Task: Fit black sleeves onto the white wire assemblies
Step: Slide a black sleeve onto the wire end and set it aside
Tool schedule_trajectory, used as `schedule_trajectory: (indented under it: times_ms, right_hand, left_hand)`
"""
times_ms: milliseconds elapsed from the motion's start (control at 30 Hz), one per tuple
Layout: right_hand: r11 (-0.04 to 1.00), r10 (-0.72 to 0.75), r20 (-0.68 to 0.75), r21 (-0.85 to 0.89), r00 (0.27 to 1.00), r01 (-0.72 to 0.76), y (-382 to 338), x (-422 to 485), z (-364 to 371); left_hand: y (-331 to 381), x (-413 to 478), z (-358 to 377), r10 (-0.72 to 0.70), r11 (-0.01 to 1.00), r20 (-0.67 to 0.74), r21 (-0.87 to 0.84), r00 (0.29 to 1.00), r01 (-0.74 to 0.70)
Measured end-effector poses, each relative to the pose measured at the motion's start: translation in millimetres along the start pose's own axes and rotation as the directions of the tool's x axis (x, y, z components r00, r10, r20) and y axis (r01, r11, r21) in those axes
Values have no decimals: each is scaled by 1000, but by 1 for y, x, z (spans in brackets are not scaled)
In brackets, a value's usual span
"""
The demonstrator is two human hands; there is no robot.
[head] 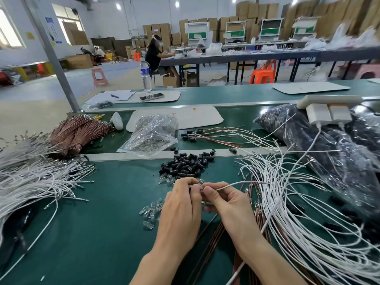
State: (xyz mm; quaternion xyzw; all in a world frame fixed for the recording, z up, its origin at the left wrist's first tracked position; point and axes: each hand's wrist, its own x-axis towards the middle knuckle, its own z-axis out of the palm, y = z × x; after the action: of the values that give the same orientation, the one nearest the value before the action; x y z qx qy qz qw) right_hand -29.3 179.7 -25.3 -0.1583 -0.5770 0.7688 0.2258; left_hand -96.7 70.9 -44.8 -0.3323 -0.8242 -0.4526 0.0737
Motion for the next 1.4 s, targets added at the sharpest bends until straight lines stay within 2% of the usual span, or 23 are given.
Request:
schedule_trajectory:
  times_ms: [433, 633, 733, 967, 1233, 1400]
  right_hand:
    - [998, -42, 59, 58, 997, 39, 2, 0, -3]
    - [994, -19, 113, 108, 993, 7, 2, -1, -6]
    - [991, -30, 94, 136, 995, 17, 0, 0, -6]
    - [991, -69, -16, 116, 997, 70, -5, 3, -10]
    - [991, -68, -12, 114, 998, 68, -3, 3, -9]
    - [994, -76, 48, 79, 996, 72, -3, -1, -4]
  left_hand:
    - [1, -1, -1, -2, 992, 75, -128, 997, 12]
    - [3, -2, -3, -9, 983, 77, -180, 997, 23]
    - [4, -3, -4, -28, 976, 63, -216, 998, 41]
    - [1, -3, -4, -7, 999, -2, -32, 1000, 7]
    - [-1, -1, -2, -34, 996, -30, 76, 999, 36]
    - [0, -1, -2, -54, 994, -11, 92, 998, 55]
